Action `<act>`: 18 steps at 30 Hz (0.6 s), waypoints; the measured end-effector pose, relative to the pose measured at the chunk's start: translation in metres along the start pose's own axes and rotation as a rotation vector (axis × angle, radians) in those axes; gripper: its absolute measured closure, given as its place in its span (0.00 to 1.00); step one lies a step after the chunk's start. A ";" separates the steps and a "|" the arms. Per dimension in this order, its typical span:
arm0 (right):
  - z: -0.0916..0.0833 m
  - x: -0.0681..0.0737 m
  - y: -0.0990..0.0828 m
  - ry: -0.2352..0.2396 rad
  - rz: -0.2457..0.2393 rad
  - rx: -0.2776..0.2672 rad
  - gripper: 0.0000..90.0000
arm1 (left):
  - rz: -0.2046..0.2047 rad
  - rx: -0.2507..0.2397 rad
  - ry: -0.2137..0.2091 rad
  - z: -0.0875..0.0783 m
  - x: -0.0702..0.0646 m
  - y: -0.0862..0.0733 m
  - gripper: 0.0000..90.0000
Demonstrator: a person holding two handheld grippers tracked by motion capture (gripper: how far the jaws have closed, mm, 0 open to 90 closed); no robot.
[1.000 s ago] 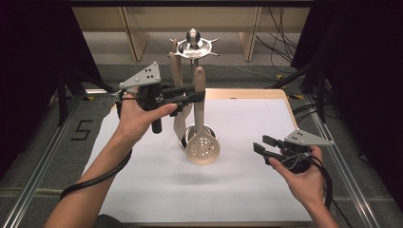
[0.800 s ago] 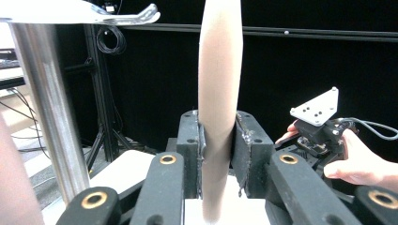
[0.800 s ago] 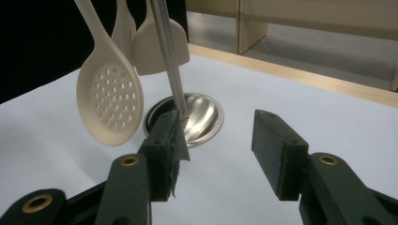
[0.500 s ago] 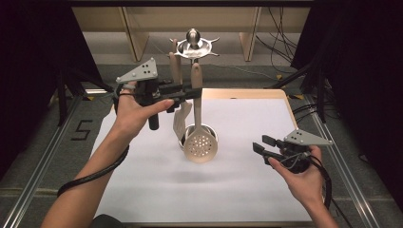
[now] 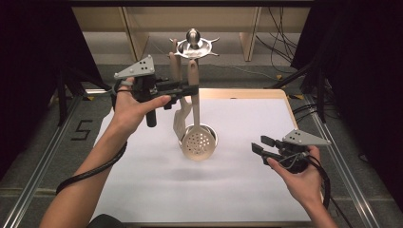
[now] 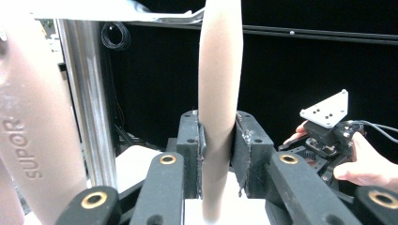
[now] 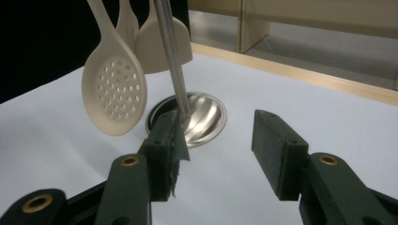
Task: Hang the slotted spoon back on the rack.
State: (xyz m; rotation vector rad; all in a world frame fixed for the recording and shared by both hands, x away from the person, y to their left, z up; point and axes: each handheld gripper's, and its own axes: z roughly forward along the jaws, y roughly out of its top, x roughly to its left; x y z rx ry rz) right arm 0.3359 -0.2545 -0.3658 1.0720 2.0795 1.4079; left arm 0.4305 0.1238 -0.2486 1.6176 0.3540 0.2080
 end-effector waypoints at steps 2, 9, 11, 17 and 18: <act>0.001 0.001 0.000 0.010 0.013 0.002 0.59 | -0.005 0.000 0.000 0.000 0.002 0.000 0.82; 0.001 0.001 0.000 0.002 0.003 0.004 0.59 | -0.020 0.006 -0.003 0.003 0.007 -0.001 0.82; 0.000 0.001 0.000 0.006 0.018 0.008 0.59 | -0.029 0.004 -0.006 0.003 0.009 -0.002 0.82; 0.000 0.001 0.000 0.012 0.010 0.006 0.59 | -0.042 0.005 0.005 0.006 0.014 -0.003 0.81; 0.000 0.001 0.000 0.013 0.010 0.005 0.59 | -0.042 0.005 0.009 0.006 0.014 -0.004 0.81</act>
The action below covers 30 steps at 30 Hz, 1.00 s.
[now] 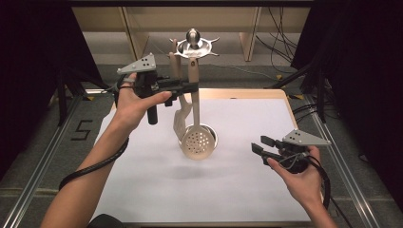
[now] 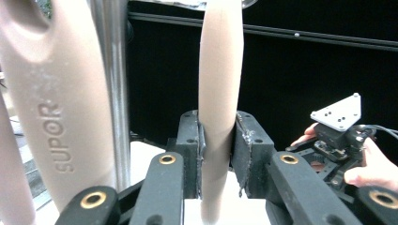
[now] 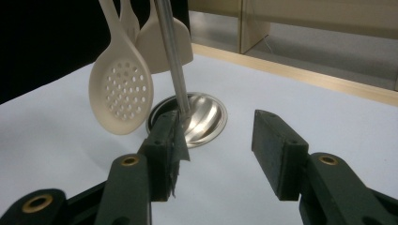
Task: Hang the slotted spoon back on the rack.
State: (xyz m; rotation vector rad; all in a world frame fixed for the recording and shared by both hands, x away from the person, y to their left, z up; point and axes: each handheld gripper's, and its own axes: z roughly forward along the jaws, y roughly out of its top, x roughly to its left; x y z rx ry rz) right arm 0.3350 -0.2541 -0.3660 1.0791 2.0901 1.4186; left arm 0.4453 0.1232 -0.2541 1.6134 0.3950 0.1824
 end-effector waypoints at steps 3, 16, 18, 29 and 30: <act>-0.001 0.000 0.000 -0.004 0.013 0.007 0.59 | 0.008 -0.004 0.014 0.001 0.000 -0.001 0.81; -0.003 -0.002 -0.002 -0.015 0.003 0.001 0.59 | 0.062 -0.065 0.202 -0.023 -0.022 -0.017 0.61; -0.003 -0.002 -0.002 -0.014 0.003 0.003 0.59 | 0.069 -0.071 0.222 -0.030 -0.026 -0.023 0.60; -0.003 -0.002 -0.002 -0.011 0.014 0.003 0.58 | 0.068 -0.085 0.309 -0.056 -0.034 -0.050 0.58; -0.003 -0.003 -0.002 -0.018 0.011 0.003 0.58 | 0.068 -0.081 0.310 -0.057 -0.034 -0.050 0.58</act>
